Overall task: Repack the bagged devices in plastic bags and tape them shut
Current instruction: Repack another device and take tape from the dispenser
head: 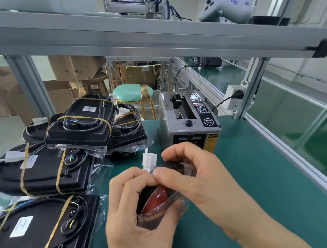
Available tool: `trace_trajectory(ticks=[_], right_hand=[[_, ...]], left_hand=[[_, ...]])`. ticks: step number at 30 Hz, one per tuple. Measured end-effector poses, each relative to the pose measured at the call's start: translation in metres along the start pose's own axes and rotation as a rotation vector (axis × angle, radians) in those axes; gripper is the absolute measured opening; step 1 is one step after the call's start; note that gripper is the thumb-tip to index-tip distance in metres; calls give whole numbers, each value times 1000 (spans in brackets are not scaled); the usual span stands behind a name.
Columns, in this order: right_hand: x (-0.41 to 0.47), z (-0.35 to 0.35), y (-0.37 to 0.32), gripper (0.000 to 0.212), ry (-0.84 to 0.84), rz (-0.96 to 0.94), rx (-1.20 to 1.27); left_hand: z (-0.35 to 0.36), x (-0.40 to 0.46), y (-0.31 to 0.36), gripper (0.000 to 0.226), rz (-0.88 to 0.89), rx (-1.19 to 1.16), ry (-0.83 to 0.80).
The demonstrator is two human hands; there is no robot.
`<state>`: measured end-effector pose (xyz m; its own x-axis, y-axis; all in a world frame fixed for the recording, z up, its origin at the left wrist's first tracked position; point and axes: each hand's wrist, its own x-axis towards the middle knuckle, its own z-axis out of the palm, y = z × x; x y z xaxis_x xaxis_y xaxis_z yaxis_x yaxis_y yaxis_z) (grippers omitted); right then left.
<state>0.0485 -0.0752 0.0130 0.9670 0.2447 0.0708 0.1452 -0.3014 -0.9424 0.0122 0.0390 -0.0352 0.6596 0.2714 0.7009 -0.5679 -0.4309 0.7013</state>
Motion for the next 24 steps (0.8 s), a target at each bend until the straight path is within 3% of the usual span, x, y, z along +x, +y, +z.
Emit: trace_trajectory(ticks=[3,6,11,13,15,17,19,21,22,24], right_hand=[[9,0,6,30,34,-2,50],[17,-3,13,4,83,-16,131],[20,-2,18,12,-78,1,260],[24,-4,25,12,-68,21,276],[27,-10,33,11,-100,86,320],[23,-17,43,34,-291,161,328],[13,-22,51,59,-474,145,247],[4,-29,51,54,-446,32,93],[1,-34,49,51,-387,-37,-4],[-1,-42,47,50,-252,-199,-370]], left_hand=[[-1,0,-3,46,-77,-77,45],[-6,0,-5,49,-27,-25,-17],[-9,2,-7,42,28,103,-97],[-10,5,-6,41,27,130,-108],[-16,8,-7,46,-21,81,-82],[-24,11,-11,52,-113,-102,-47],[-28,6,-19,66,-288,-375,5],[-31,-3,-28,72,-503,-601,94],[-31,-2,-29,64,-566,-662,98],[-34,5,-32,28,-576,-560,18]])
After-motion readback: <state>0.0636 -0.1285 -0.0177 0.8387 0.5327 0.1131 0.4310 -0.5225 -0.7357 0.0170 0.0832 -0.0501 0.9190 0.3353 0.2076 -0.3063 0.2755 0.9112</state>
